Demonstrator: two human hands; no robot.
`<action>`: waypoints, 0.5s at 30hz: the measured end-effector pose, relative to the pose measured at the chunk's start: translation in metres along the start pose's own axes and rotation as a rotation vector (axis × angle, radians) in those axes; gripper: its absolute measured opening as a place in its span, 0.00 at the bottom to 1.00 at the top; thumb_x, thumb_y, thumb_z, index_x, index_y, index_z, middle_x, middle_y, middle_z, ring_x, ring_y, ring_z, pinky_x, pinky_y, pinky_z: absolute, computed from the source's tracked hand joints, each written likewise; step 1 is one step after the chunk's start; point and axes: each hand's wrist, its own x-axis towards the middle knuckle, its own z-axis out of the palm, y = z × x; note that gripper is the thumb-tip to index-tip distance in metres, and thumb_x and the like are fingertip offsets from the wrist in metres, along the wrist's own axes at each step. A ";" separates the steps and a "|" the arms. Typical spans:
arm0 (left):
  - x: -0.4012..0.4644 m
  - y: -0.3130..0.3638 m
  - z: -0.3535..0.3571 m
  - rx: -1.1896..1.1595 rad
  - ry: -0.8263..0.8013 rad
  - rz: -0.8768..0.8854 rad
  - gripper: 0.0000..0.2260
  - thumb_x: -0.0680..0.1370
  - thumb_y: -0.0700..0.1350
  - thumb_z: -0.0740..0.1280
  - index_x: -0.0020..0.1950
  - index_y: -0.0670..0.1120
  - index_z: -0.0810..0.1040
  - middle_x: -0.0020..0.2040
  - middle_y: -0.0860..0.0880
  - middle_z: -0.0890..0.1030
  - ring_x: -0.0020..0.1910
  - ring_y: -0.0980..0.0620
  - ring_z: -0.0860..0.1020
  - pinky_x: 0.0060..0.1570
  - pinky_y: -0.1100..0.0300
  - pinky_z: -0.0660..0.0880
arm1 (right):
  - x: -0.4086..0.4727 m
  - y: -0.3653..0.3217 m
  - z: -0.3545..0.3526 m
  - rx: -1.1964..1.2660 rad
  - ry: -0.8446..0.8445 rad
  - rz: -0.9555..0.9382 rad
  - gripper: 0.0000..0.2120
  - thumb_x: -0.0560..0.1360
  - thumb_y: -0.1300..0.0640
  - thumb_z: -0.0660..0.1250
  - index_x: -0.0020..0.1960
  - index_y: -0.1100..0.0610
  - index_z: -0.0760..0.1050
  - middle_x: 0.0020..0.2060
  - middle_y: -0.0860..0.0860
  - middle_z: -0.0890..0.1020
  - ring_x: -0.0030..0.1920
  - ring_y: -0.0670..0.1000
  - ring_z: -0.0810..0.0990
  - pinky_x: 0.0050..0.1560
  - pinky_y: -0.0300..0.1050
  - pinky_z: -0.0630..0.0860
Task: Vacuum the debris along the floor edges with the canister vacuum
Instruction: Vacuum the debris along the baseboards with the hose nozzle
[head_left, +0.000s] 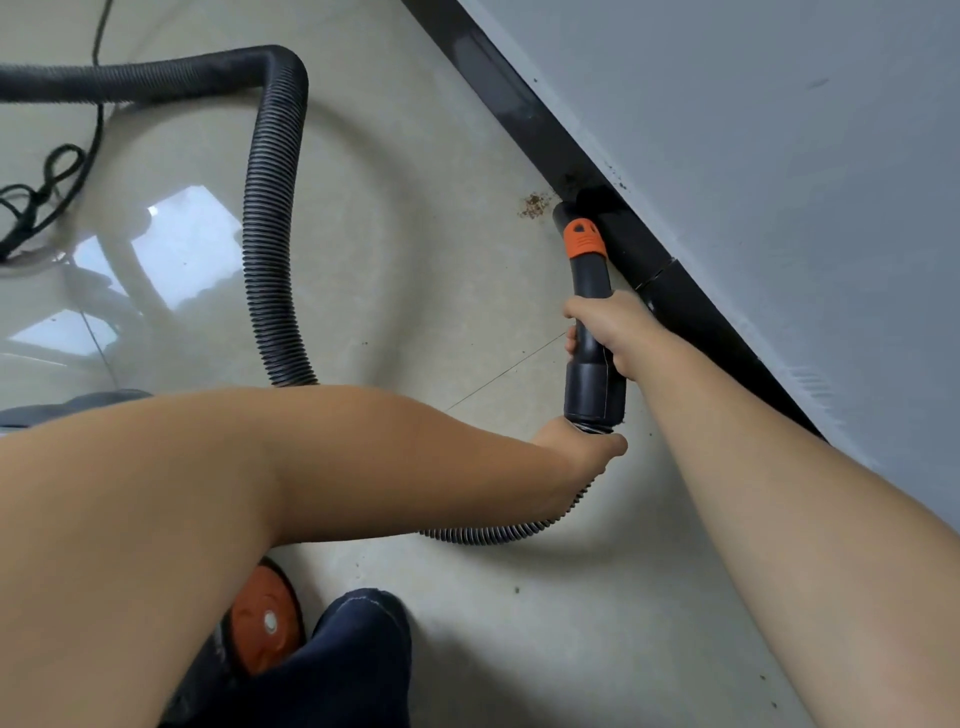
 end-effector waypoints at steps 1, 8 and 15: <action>0.002 0.003 0.000 -0.012 0.004 0.005 0.06 0.72 0.43 0.67 0.39 0.48 0.71 0.32 0.49 0.74 0.29 0.52 0.70 0.33 0.63 0.68 | 0.002 -0.004 0.001 -0.014 -0.005 -0.004 0.04 0.73 0.65 0.63 0.42 0.60 0.68 0.28 0.55 0.73 0.24 0.50 0.72 0.28 0.40 0.73; 0.010 0.020 -0.003 -0.075 0.034 0.023 0.07 0.72 0.43 0.67 0.37 0.48 0.69 0.32 0.49 0.72 0.30 0.51 0.69 0.32 0.63 0.67 | 0.014 -0.024 0.006 -0.066 -0.041 -0.024 0.04 0.74 0.65 0.63 0.46 0.61 0.68 0.30 0.55 0.73 0.24 0.49 0.72 0.28 0.39 0.73; 0.001 0.012 0.003 -0.041 0.011 -0.002 0.07 0.72 0.43 0.67 0.38 0.48 0.69 0.35 0.48 0.74 0.29 0.51 0.68 0.32 0.63 0.66 | 0.008 -0.011 -0.004 -0.041 -0.055 0.015 0.04 0.74 0.65 0.63 0.46 0.61 0.68 0.30 0.55 0.74 0.26 0.50 0.73 0.31 0.43 0.75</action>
